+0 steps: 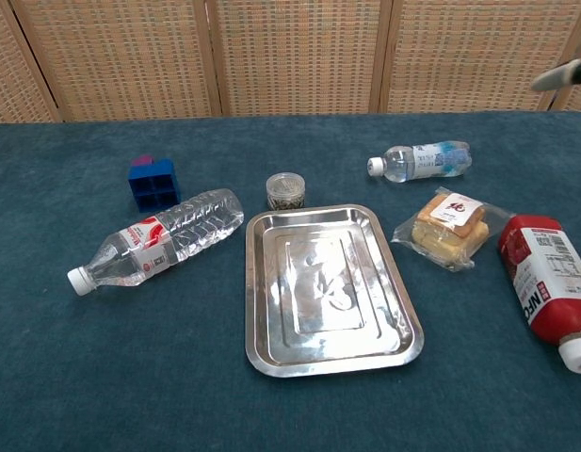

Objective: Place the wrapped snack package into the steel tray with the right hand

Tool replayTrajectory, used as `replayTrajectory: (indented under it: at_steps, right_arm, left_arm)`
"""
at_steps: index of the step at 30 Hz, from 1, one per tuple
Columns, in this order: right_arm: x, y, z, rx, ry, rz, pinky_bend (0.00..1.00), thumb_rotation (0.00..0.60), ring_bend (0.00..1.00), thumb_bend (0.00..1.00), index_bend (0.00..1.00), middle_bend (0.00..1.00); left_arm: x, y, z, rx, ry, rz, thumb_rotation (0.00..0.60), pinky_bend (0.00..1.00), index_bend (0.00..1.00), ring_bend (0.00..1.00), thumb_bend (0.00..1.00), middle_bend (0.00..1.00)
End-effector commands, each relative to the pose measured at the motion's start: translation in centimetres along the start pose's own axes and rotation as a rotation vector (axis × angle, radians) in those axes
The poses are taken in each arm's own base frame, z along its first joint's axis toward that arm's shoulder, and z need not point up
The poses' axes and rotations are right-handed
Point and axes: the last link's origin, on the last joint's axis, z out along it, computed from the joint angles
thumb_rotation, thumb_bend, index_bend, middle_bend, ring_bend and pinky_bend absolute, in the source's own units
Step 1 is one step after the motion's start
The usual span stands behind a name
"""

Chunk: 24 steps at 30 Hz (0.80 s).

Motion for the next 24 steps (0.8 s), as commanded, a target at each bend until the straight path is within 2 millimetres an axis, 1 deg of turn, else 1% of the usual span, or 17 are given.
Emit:
replayTrajectory:
  at_steps: [1, 3, 7, 9, 11, 12, 14, 15, 18, 20, 24]
  right_arm:
    - [2.1, -4.5, 7.2, 0.145, -0.091, -0.046, 0.0, 0.6, 0.0, 0.0, 0.0, 0.0]
    - [1.5, -5.7, 9.5, 0.166, -0.127, -0.056, 0.0, 0.6, 0.0, 0.0, 0.0, 0.0]
    - [0.4, -7.3, 12.5, 0.172, -0.168, -0.117, 0.0, 0.6, 0.0, 0.0, 0.0, 0.0]
    - [-0.9, -8.1, 13.9, 0.167, -0.21, -0.177, 0.0, 0.6, 0.0, 0.0, 0.0, 0.0]
    - [-1.6, -8.5, 14.6, 0.154, -0.231, -0.224, 0.0, 0.6, 0.0, 0.0, 0.0, 0.0]
    - [-2.3, -8.6, 14.9, 0.143, -0.25, -0.258, 0.0, 0.6, 0.0, 0.0, 0.0, 0.0]
    - [-3.1, -8.5, 15.3, 0.119, -0.273, -0.277, 0.0, 0.6, 0.0, 0.0, 0.0, 0.0]
    - [-3.8, -8.3, 15.6, 0.097, -0.296, -0.293, 0.0, 0.6, 0.0, 0.0, 0.0, 0.0]
    - [-5.1, -7.6, 16.0, 0.043, -0.339, -0.365, 0.0, 0.6, 0.0, 0.0, 0.0, 0.0]
    - [-5.6, -7.3, 16.1, 0.019, -0.357, -0.383, 0.0, 0.6, 0.0, 0.0, 0.0, 0.0]
    - [-6.5, -6.1, 16.1, -0.052, -0.398, -0.447, 0.0, 0.6, 0.0, 0.0, 0.0, 0.0]
  left_arm:
    - [-0.2, 0.0, 0.6, 0.01, -0.008, 0.004, 0.6, 0.0, 0.0, 0.0, 0.0, 0.0]
    - [-0.5, -0.1, 1.1, 0.019, -0.019, 0.008, 0.6, 0.0, 0.0, 0.0, 0.0, 0.0]
    - [-0.8, -0.3, 1.8, 0.036, -0.038, 0.015, 0.6, 0.0, 0.0, 0.0, 0.0, 0.0]
    - [-1.1, -0.6, 2.2, 0.055, -0.055, 0.017, 0.6, 0.0, 0.0, 0.0, 0.0, 0.0]
    - [-1.2, -0.7, 2.4, 0.062, -0.061, 0.017, 0.6, 0.0, 0.0, 0.0, 0.0, 0.0]
    - [-1.3, -0.7, 2.5, 0.067, -0.066, 0.018, 0.6, 0.0, 0.0, 0.0, 0.0, 0.0]
    - [-1.4, -0.8, 2.6, 0.07, -0.07, 0.019, 0.6, 0.0, 0.0, 0.0, 0.0, 0.0]
    - [-1.4, -0.9, 2.6, 0.072, -0.072, 0.019, 0.6, 0.0, 0.0, 0.0, 0.0, 0.0]
    - [-1.4, -0.9, 2.7, 0.076, -0.072, 0.017, 0.6, 0.0, 0.0, 0.0, 0.0, 0.0]
    - [-1.4, -1.0, 2.7, 0.077, -0.071, 0.016, 0.6, 0.0, 0.0, 0.0, 0.0, 0.0]
    - [-1.4, -0.9, 2.7, 0.075, -0.073, 0.017, 0.6, 0.0, 0.0, 0.0, 0.0, 0.0]
